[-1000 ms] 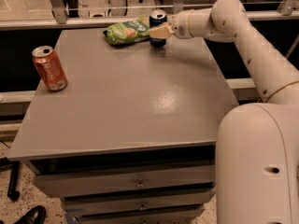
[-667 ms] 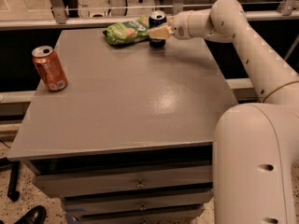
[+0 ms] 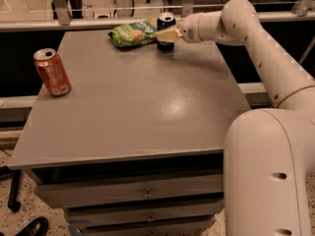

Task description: Move pepsi can near green rice chip bag

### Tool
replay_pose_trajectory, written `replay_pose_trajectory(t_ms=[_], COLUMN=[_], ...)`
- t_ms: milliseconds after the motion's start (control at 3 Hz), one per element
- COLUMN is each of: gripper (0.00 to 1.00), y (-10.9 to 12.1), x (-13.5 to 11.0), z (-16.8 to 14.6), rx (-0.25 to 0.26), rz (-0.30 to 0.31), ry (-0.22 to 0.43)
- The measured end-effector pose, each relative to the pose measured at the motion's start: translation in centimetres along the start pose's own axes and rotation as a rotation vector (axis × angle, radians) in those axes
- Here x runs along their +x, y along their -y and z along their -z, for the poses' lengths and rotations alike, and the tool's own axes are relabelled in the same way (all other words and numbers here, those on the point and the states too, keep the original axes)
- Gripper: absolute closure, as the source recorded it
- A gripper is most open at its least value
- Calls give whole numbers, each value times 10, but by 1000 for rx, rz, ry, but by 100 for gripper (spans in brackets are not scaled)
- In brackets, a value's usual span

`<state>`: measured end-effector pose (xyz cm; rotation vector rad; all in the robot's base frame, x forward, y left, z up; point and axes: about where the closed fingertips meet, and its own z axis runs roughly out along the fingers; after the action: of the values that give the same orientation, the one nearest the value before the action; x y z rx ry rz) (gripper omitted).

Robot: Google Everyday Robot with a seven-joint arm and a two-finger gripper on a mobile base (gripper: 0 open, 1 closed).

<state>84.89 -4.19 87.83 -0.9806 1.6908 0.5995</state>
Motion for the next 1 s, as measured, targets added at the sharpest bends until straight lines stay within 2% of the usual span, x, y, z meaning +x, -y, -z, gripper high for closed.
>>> replay_pose_trajectory(t_ms=[333, 667, 1000], gripper=[14, 0, 0], y=[-1, -2, -5], x=[4, 9, 12], z=[1, 2, 12], rx=[-1, -3, 1], rz=[-7, -17, -17], ry=[-5, -11, -12])
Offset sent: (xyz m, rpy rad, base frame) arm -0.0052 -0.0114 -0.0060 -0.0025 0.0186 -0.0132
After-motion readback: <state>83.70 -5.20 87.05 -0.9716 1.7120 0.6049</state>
